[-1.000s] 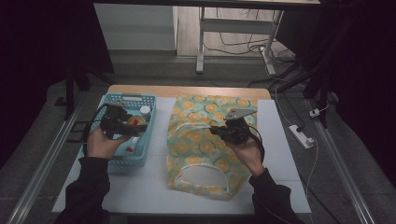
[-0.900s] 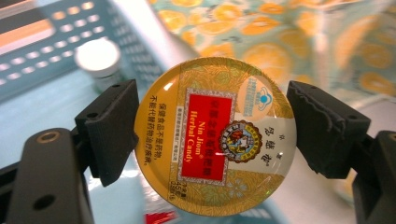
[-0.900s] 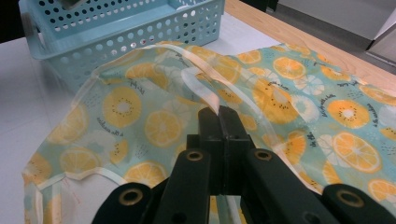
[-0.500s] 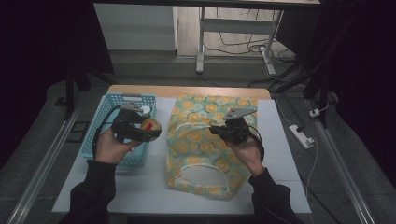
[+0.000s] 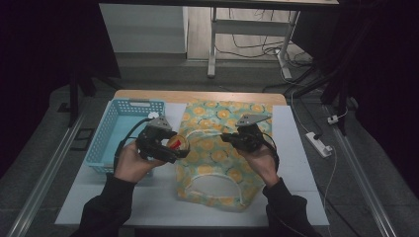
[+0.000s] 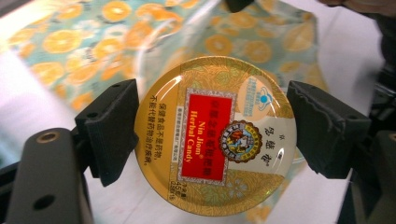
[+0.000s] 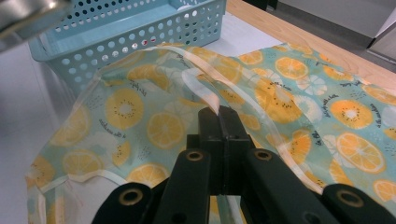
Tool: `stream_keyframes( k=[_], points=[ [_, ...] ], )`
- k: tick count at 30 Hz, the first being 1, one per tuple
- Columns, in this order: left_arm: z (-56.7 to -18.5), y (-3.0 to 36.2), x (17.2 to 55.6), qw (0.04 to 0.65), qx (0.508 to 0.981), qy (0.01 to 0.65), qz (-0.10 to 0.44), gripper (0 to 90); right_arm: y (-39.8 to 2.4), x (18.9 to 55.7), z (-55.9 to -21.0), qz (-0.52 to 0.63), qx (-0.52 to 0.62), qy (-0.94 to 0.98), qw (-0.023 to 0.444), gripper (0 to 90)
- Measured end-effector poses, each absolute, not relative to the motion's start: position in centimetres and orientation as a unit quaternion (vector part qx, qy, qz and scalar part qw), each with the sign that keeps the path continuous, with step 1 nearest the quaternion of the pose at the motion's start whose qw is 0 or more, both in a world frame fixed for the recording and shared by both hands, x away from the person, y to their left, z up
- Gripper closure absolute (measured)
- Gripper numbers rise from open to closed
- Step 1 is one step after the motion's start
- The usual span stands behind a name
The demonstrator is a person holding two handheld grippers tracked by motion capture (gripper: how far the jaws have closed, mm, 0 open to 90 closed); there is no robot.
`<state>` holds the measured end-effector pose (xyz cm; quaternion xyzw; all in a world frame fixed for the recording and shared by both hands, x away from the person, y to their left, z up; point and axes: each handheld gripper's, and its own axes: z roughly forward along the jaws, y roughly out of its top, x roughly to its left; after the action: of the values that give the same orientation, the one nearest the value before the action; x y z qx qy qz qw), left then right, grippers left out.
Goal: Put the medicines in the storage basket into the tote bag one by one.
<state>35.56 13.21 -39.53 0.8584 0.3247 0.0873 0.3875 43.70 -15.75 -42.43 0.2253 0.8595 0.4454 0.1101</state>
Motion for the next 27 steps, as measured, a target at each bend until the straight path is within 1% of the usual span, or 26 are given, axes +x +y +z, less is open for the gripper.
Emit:
stream_keyframes(
  k=[3, 11, 27],
  points=[
    [-40.2, 12.0, 35.7, 0.387, 0.865, 0.311, 0.077, 20.8, -15.6, 43.6, -42.5, 0.445, 0.223, 0.861, 0.109, 90.0],
    [-41.8, 9.1, 36.2, 0.37, 0.881, 0.287, 0.071, 20.8, -15.3, 43.4, -42.4, 0.446, 0.219, 0.861, 0.108, 90.0],
    [-44.5, 6.4, 38.2, 0.369, 0.883, 0.286, 0.053, 20.7, -14.7, 42.9, -42.3, 0.45, 0.21, 0.861, 0.107, 90.0]
  ],
)
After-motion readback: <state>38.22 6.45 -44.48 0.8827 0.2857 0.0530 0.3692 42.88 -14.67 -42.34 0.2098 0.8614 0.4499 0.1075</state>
